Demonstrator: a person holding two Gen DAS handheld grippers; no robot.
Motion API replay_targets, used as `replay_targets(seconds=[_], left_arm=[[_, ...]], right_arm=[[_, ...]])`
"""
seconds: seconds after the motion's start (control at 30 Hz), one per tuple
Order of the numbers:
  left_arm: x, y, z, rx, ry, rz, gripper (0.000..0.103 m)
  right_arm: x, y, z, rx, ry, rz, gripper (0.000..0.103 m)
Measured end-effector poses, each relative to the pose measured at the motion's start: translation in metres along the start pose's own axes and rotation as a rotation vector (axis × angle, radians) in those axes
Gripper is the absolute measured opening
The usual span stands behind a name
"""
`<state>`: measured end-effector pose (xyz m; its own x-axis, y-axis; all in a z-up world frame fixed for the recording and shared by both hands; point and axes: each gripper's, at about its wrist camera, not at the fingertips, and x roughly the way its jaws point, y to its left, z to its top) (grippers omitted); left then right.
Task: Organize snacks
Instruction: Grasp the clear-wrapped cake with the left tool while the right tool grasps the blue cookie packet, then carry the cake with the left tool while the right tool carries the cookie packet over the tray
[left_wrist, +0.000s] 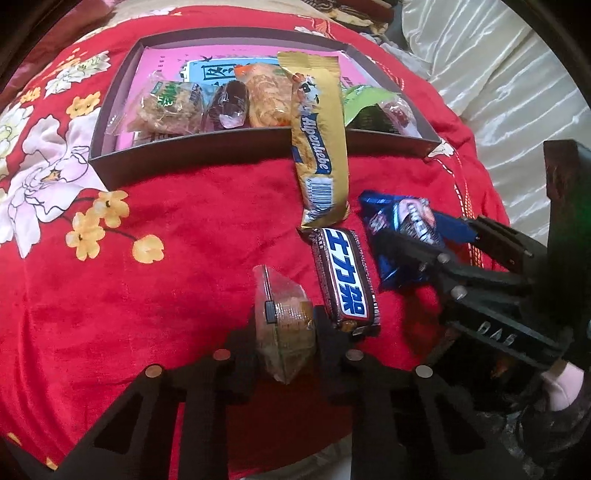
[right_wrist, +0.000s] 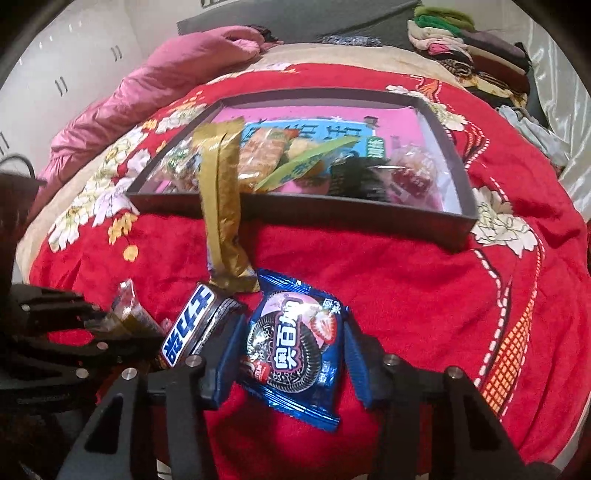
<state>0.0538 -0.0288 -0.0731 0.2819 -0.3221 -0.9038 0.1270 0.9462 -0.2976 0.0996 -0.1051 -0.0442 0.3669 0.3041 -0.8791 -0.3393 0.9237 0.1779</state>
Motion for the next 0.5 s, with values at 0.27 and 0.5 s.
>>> replay_targets(seconds=[0.27, 0.5], left_arm=[[-0.017, 0.007, 0.004, -0.031, -0.058, -0.018, 0.024], [-0.051, 0.022, 0.015, -0.072, -0.161, -0.002, 0.024]], right_arm=[[-0.020, -0.016, 0.008, 0.075, -0.103, 0.034, 0.051], [-0.040, -0.019, 0.016, 0.071, -0.215, 0.040, 0.051]])
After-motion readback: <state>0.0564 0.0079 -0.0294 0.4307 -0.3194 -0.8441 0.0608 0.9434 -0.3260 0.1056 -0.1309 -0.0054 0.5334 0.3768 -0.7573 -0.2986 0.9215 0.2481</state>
